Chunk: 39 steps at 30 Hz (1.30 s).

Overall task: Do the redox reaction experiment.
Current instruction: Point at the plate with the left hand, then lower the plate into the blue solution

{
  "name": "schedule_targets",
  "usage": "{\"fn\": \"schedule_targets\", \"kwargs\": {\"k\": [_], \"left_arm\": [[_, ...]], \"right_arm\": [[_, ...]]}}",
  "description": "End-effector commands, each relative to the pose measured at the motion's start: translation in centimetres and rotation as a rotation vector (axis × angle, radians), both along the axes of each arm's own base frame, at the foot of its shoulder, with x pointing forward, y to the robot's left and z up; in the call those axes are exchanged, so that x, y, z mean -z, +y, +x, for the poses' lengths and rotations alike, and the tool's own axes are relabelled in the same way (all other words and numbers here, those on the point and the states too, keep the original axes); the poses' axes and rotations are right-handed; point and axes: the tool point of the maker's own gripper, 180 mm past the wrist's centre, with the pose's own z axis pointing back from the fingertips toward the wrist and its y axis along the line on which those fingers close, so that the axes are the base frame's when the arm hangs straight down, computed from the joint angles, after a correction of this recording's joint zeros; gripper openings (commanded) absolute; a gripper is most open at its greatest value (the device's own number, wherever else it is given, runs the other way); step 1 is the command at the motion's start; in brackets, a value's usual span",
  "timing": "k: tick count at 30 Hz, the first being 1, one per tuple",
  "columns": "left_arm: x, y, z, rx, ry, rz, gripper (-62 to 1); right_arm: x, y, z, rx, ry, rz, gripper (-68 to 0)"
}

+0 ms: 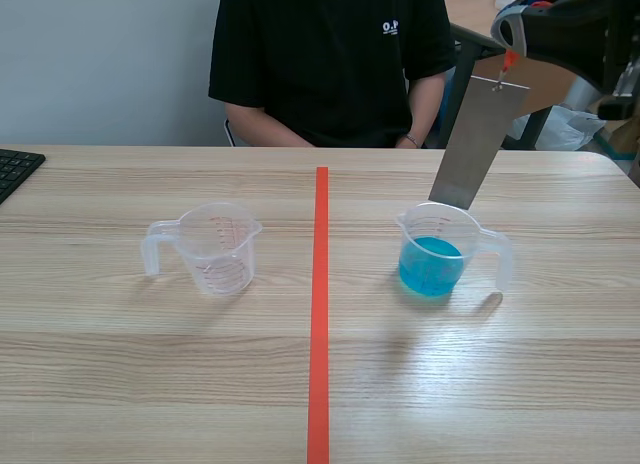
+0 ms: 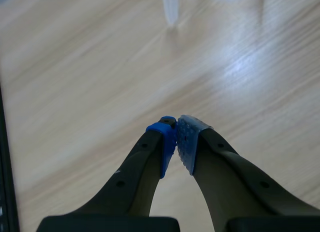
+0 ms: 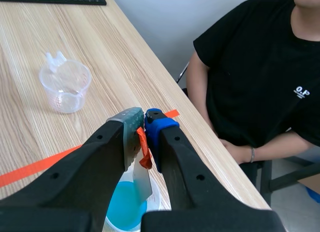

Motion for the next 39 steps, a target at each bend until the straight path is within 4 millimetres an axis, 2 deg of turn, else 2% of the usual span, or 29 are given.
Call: {"fn": "schedule_targets", "kwargs": {"k": [1, 7, 13, 18, 27, 39], "left_arm": [[0.3, -0.2, -0.9, -0.029, 0.004, -0.028, -56.0], [2.1, 1.3, -5.5, -0.142, 0.099, -0.04, -56.0], [3.4, 1.2, -9.2, -0.222, 0.171, -0.067, -56.0], [4.2, 0.8, -11.4, -0.269, 0.213, -0.088, -56.0], [4.7, 0.3, -12.8, -0.33, 0.232, -0.117, -56.0], [4.8, 0.2, -13.0, -0.344, 0.232, -0.127, -56.0]], "right_arm": [[-0.9, 0.2, 0.2, -0.003, -0.031, 0.014, -66.0], [0.1, 0.2, 0.4, 0.011, -0.024, 0.005, -66.0], [1.0, 0.0, 0.9, 0.035, -0.01, 0.015, -66.0], [1.8, 0.0, 1.0, 0.04, 0.004, 0.015, -66.0], [3.4, -0.4, 1.5, 0.061, 0.039, 0.026, -66.0], [6.5, 0.1, 2.0, 0.072, 0.08, 0.045, -66.0]]}}
